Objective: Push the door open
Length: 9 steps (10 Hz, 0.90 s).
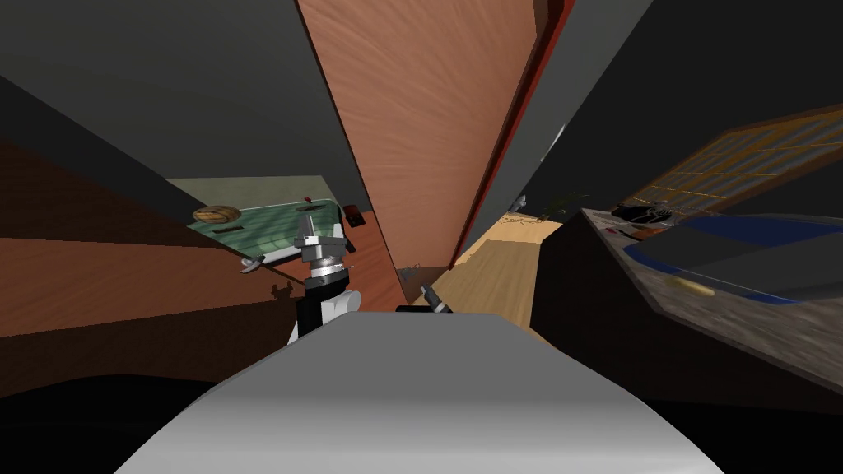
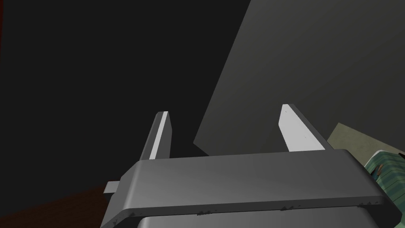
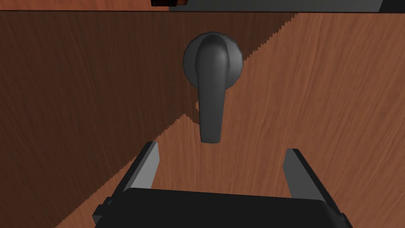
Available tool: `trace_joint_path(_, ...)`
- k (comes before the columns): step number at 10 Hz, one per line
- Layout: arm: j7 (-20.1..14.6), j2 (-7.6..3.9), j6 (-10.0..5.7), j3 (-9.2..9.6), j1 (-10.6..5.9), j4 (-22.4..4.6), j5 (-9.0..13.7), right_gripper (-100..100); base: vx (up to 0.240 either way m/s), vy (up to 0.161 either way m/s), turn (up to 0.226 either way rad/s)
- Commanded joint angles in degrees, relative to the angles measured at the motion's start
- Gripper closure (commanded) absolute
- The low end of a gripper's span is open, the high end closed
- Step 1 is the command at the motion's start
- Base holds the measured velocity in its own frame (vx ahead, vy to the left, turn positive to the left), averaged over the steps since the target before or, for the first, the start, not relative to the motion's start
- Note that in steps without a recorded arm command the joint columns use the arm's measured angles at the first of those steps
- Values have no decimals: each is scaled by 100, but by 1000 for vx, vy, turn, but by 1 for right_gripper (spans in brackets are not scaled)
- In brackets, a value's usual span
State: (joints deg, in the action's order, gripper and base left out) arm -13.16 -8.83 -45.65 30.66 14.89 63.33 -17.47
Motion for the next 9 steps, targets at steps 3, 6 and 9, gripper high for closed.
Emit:
trace_joint_path(3,62,124,-4,-59,-125,-186,46,-100,150,129,38)
trace_joint_path(6,57,120,8,-60,-122,-168,49,100,81,60,11)
trace_joint_path(9,57,120,8,-60,-122,-168,49,100,-24,-19,2)
